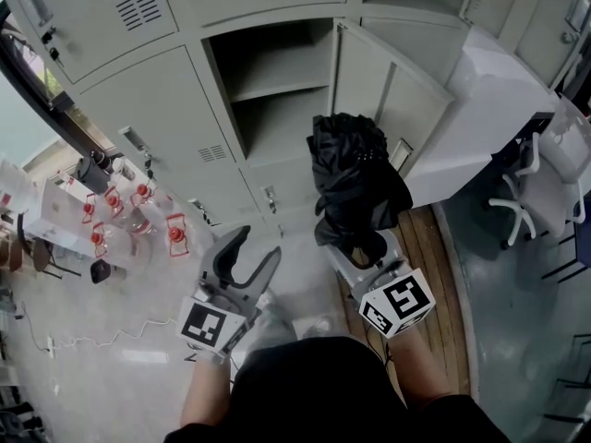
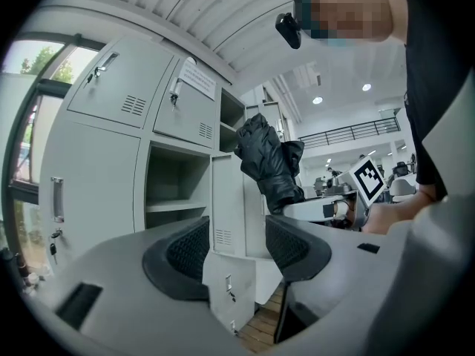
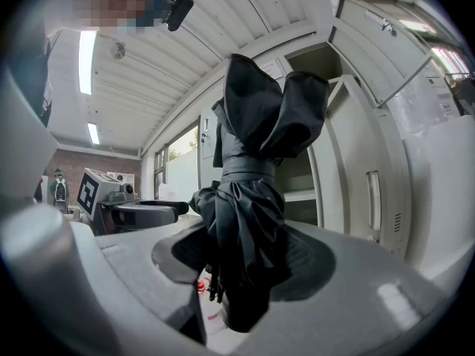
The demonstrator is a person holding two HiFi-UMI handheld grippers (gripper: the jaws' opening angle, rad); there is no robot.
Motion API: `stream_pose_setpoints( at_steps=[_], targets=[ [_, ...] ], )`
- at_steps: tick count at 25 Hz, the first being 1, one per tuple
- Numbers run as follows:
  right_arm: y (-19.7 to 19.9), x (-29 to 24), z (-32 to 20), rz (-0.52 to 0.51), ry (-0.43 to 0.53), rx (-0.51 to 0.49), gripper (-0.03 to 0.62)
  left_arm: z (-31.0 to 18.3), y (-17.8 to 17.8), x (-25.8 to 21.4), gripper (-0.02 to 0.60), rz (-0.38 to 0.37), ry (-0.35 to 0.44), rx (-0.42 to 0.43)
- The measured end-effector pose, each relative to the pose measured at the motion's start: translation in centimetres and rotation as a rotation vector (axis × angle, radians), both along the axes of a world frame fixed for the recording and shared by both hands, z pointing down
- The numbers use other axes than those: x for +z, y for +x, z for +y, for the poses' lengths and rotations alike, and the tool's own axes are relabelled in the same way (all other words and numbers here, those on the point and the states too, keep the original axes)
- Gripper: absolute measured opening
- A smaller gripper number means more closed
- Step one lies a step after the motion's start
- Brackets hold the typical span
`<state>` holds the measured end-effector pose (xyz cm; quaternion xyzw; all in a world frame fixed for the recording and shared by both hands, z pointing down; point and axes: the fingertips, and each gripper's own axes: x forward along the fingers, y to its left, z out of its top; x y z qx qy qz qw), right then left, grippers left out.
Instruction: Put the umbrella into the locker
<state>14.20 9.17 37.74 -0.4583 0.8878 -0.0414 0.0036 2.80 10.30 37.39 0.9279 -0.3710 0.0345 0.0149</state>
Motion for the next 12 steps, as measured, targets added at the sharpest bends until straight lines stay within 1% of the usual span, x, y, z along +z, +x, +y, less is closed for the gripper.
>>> stream_pose_setpoints(
  at_steps=[6, 10, 12],
  targets=[
    [-0.7, 0.4, -3.2, 0.010, -0.016, 0.029, 0.218, -3.6, -1.0, 0.1, 0.233, 0.018, -0.003, 0.023],
    [-2.0, 0.6, -6.1, 0.018, -0.035, 0.060, 0.218, -7.0, -2.9, 0.2, 0.232, 0.024, 0.013, 0.047],
    [-2.9, 0.7, -7.8, 0.019, -0.044, 0.076, 0.218, -8.8, -3.8, 0.3, 0.232, 0.026, 0.006, 0.058]
  ],
)
